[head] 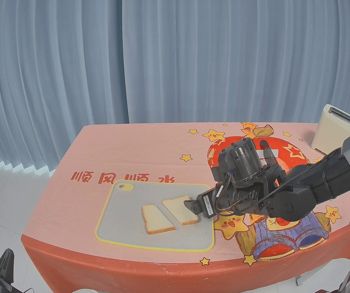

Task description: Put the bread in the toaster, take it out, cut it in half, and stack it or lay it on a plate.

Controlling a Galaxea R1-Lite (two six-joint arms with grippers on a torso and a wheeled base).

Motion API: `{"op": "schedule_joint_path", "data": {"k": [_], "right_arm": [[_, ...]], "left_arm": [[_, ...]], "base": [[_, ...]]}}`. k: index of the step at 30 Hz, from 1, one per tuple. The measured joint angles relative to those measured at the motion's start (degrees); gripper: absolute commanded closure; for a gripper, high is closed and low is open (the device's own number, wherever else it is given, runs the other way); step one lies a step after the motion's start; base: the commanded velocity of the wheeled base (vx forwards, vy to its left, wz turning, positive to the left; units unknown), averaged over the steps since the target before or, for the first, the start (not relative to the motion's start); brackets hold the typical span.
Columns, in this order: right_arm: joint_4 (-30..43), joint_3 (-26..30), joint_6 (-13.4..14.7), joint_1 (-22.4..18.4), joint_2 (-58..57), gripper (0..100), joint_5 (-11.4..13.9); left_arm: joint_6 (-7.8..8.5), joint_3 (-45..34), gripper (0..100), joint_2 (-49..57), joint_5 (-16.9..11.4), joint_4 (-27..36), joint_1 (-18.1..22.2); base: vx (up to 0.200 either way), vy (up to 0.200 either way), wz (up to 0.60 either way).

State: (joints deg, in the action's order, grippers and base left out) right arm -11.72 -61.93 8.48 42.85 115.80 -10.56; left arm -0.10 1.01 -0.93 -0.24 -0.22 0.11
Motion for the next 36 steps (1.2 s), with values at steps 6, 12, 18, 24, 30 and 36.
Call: {"op": "schedule_joint_path", "data": {"k": [6, 12, 18, 24, 30, 36], "right_arm": [[0.6, 0.7, -0.2, 0.0, 0.1, 0, -0.8], [0.7, 1.1, -0.3, 0.0, 0.0, 0, -1.0], [0.7, 1.5, -0.7, 0.0, -0.2, 0, -2.0], [0.7, 2.3, -0.7, 0.0, -0.3, 100, -2.0], [0.8, 2.7, -0.7, 0.3, -0.6, 100, -2.2], [1.1, 3.4, -0.7, 0.4, -1.5, 100, -2.1]], "left_arm": [[-0.01, 0.0, 100, 0.0, 0.0, 0.0, 0.0], [0.02, 0.0, 100, 0.0, 0.0, 0.0, 0.0], [0.00, 0.0, 100, 0.0, 0.0, 0.0, 0.0], [0.00, 0.0, 100, 0.0, 0.0, 0.0, 0.0], [0.00, 0.0, 100, 0.0, 0.0, 0.0, 0.0], [0.02, 0.0, 100, 0.0, 0.0, 0.0, 0.0]], "base": [[0.000, 0.000, 0.00], [0.000, 0.000, 0.00], [0.000, 0.000, 0.00], [0.000, 0.000, 0.00], [0.000, 0.000, 0.00], [0.000, 0.000, 0.00]]}}
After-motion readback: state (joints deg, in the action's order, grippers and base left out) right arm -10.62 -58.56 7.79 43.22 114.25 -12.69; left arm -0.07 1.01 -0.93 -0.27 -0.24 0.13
